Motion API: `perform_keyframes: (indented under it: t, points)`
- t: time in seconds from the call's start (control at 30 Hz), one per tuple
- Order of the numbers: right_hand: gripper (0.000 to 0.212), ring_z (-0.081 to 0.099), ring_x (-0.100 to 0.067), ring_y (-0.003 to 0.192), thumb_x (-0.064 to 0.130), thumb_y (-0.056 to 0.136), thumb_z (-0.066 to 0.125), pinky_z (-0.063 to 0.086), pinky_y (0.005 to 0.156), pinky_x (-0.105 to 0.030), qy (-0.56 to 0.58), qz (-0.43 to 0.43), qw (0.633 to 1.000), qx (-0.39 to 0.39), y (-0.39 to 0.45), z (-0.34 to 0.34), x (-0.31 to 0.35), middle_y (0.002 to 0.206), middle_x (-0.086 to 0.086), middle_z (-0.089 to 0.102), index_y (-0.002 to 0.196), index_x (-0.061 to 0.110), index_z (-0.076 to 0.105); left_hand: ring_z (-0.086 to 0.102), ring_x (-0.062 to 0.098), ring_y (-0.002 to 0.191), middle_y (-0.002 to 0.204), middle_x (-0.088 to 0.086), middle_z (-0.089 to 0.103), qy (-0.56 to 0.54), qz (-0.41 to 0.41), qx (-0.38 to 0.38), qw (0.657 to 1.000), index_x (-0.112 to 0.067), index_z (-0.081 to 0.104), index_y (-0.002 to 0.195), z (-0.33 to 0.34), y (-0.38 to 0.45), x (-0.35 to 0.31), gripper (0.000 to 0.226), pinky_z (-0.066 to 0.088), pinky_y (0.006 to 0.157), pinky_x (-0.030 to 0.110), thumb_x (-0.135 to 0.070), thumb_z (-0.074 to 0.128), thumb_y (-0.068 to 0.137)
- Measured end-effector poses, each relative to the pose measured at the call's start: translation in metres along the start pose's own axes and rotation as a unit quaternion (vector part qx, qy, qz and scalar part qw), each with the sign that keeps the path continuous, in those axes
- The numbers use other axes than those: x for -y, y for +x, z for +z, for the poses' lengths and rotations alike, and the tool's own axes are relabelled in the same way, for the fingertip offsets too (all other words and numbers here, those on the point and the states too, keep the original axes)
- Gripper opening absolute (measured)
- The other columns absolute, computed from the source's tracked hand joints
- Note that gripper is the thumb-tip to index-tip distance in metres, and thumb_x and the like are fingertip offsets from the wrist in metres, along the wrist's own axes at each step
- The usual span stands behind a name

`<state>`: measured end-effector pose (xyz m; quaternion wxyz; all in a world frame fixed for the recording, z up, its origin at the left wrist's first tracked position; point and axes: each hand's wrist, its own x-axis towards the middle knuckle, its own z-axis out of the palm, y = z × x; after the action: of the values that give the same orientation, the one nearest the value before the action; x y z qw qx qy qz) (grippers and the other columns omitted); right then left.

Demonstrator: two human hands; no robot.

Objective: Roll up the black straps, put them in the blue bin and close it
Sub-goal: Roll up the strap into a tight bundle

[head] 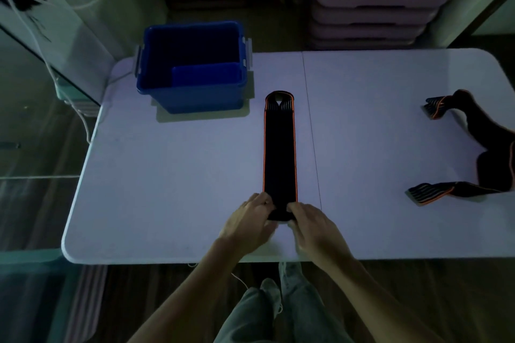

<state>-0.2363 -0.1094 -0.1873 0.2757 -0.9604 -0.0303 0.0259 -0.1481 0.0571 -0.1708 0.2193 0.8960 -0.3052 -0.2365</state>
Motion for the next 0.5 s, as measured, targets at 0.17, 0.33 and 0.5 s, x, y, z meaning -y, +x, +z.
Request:
perform_keyframes:
  t: [0.17,0.33,0.5]
  points:
    - [0.029,0.051,-0.013,0.084,0.009,0.091,0.055,0.042,0.069,-0.025,-0.011,0.070,0.996,0.049,0.023,-0.006,0.006,0.100,0.000,0.060,0.116,0.019,0.047,0.056,0.022,0.103,0.110,0.007,0.059,-0.079,-0.023,0.032,0.996,-0.009,0.067,0.113,-0.012,0.013,0.006,0.022,0.043,0.085,0.027,-0.019,0.060,0.094]
    - [0.044,0.058,-0.017,0.087,0.005,0.086,0.061,0.057,0.069,-0.033,0.002,0.134,0.990,0.036,0.039,-0.004,0.008,0.114,-0.002,0.049,0.123,0.021,0.042,0.063,0.025,0.077,0.092,0.008,0.068,-0.135,-0.114,0.005,0.984,-0.009,0.057,0.107,-0.017,0.032,0.006,0.023,0.048,0.067,0.030,-0.015,0.070,0.089]
    - [0.037,0.052,-0.021,0.108,0.007,0.083,0.069,0.059,0.075,-0.033,-0.077,0.067,0.995,-0.018,0.031,0.001,0.005,0.121,-0.003,0.051,0.118,0.014,0.057,0.065,0.026,0.097,0.111,0.007,0.065,-0.112,-0.158,-0.030,0.981,-0.012,0.064,0.112,-0.014,0.040,0.000,0.028,0.057,0.084,0.041,-0.021,0.071,0.086]
